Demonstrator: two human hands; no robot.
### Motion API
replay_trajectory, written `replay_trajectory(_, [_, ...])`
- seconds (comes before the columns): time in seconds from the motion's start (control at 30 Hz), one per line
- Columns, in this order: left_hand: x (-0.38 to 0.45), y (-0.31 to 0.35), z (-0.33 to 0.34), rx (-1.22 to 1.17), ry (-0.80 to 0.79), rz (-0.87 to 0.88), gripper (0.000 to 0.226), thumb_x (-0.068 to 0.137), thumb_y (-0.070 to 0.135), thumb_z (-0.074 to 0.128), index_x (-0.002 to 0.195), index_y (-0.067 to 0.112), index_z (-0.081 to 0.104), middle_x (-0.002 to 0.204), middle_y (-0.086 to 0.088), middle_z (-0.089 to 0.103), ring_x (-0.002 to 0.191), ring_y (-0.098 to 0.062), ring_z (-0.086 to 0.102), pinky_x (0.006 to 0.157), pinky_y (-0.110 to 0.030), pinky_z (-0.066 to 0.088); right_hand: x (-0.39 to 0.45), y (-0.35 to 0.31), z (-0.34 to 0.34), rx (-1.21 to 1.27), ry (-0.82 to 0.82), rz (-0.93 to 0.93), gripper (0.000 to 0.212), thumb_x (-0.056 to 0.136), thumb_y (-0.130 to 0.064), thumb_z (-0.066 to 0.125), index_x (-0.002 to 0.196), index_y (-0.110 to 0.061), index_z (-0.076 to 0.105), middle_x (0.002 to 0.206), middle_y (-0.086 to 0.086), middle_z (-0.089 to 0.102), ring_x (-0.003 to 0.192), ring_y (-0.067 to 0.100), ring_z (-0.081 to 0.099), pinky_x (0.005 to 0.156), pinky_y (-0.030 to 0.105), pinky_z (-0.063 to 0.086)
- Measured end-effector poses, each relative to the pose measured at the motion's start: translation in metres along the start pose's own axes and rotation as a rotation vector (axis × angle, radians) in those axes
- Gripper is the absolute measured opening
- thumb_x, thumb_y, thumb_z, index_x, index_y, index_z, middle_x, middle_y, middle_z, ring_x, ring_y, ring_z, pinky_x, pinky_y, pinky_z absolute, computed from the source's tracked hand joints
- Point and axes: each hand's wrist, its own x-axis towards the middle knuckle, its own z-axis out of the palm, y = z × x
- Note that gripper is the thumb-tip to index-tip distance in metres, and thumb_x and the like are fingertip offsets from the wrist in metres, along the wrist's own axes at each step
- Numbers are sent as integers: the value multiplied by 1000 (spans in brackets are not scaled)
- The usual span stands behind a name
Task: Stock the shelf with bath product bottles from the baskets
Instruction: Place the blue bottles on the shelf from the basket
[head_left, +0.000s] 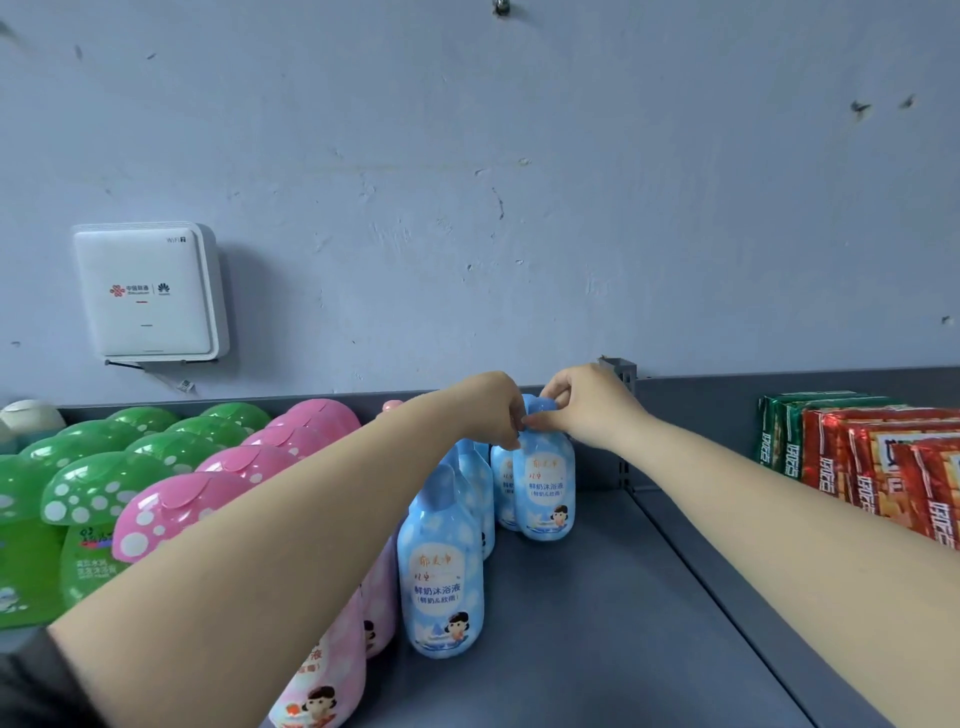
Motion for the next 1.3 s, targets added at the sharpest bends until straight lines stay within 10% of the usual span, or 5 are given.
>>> replay_trajectory(0.3, [-3,2,6,19,-110,-44,14,87,10,57,97,9,66,63,7,43,55,-6,37,50,-17,30,-6,10,14,56,-23,-8,37,71,-32,79,87,0,69,89,14,71,74,21,61,68,35,49])
replay_trajectory(0.73, [-2,2,8,-7,-81,-65,16,87,10,56,99,8,66,63,5,44,54,-6,37,50,-17,29,-10,11,15,50,-21,-30,28,72,-33,79,84,-11,66,72,-8,60,77,14,59,73,33,50])
replay_trajectory(1.0, [-4,-3,6,-36,49,-92,31,85,16,62,115,16,64,112,-3,64,99,-20,60,82,-29,49,-12,10,7,-20,-90,-34,46,72,-35,78,109,-15,58,100,-3,60,92,14,58,79,28,49])
replay_trajectory(1.17, [-21,2,-11,-96,211,-39,24,86,12,58,108,14,65,107,0,62,62,-3,47,34,-5,32,-19,7,-9,-104,-28,-72,46,73,-35,77,111,-17,57,98,-5,58,88,12,56,77,26,46])
replay_trajectory(1.3, [-39,4,-20,-97,279,-5,21,86,14,56,106,14,64,104,0,65,63,-4,49,49,-18,43,-33,3,-22,-92,60,-95,38,74,-35,76,104,-18,59,94,-6,58,85,12,55,82,31,49])
